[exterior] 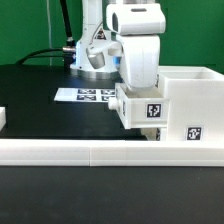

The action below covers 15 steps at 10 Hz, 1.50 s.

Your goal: Assemble drawer

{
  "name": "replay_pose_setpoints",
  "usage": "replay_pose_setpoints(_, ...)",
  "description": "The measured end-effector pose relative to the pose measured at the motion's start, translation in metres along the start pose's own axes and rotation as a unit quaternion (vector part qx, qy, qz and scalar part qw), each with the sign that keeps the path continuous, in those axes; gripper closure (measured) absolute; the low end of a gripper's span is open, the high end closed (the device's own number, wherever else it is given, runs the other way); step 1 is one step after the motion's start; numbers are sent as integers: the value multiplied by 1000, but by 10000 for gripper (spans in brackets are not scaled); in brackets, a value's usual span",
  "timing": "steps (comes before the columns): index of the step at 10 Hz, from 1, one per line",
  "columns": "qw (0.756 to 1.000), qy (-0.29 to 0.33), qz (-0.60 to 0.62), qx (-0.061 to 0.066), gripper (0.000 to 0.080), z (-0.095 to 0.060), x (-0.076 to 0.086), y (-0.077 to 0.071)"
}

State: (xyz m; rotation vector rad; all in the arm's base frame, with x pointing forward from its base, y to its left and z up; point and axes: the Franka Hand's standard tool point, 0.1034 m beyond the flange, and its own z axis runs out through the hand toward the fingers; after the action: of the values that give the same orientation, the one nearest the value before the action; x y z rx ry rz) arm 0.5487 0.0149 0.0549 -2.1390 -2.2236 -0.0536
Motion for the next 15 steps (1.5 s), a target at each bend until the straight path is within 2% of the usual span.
replay_pose_setpoints(1, 1000, 0, 0, 0, 646, 0, 0, 0)
replay_pose_setpoints(2, 1000, 0, 2, 0, 494, 0, 0, 0)
replay_pose_setpoints(3, 1000, -1, 4, 0, 494, -3, 0, 1)
replay_pose_setpoints(4, 1000, -2, 2, -1, 321, -6, 0, 3)
replay_pose_setpoints(5, 1000, -2, 1, -3, 183, -9, 1, 5)
replay_pose_setpoints(6, 1000, -4, 2, -8, 159, -15, 2, 7)
replay_pose_setpoints(7, 1000, -8, 5, -7, 159, -25, 1, 8)
replay_pose_setpoints(8, 1000, -14, 7, -8, 151, -41, -1, 11)
replay_pose_setpoints(9, 1000, -17, 8, -9, 151, -51, -4, 15)
replay_pose_setpoints(11, 1000, -23, 7, 0, 150, -63, -21, 19)
replay_pose_setpoints(12, 1000, -24, 13, -1, 150, -67, -29, 19)
replay_pose_setpoints(15, 1000, -20, 11, 4, 150, -60, -33, 17)
